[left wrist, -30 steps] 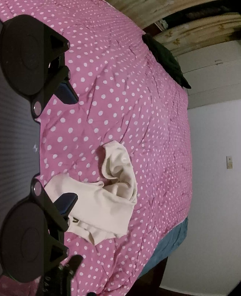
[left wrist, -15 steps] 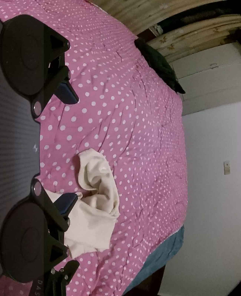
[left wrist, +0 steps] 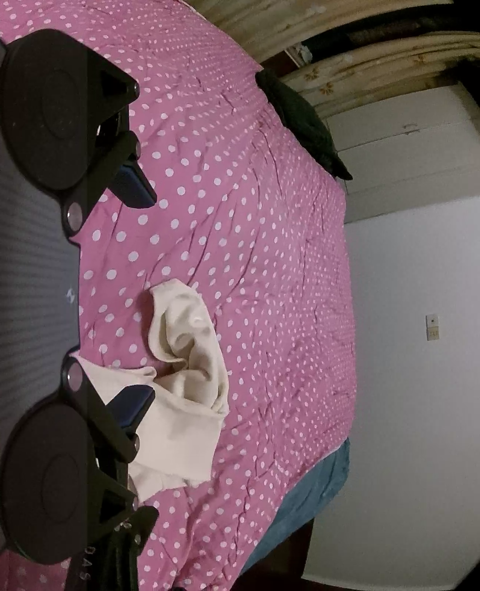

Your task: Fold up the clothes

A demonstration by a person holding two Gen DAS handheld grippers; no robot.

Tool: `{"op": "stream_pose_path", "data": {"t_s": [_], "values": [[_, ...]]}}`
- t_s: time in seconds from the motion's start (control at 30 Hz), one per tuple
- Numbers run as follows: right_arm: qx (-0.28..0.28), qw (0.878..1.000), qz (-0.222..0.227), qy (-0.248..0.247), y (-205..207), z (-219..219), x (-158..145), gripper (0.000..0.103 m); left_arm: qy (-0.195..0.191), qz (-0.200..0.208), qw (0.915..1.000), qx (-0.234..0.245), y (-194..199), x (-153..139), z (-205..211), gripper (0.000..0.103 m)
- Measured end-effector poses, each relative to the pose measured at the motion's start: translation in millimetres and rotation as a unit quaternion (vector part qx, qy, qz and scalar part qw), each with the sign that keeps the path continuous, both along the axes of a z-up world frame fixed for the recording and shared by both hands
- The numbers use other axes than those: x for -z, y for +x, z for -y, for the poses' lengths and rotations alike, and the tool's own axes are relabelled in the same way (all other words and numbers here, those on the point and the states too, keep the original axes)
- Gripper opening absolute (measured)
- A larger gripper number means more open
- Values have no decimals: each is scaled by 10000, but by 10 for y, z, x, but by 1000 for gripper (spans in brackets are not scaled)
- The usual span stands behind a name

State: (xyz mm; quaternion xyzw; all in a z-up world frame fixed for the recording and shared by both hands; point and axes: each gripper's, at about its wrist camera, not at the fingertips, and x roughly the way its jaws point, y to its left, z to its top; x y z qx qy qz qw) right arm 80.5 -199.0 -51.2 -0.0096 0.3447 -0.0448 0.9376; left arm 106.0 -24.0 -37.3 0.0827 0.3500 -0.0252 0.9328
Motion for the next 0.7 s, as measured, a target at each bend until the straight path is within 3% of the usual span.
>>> {"op": "stream_pose_path", "data": {"t_s": [0.2,0.53,0.7], "values": [[8,9998,-57,-170,-142,-92,23,103,-180,-147,9997,80,-77,2,4,103],[-6,10000,-93,-5,-325,-176,-59,103,-61,-36,9999,-84,-211,-54,-24,103],[32,9998,-79,-157,-383,-201,-73,103,-133,-21,9997,-187,-267,-76,-45,103]]}}
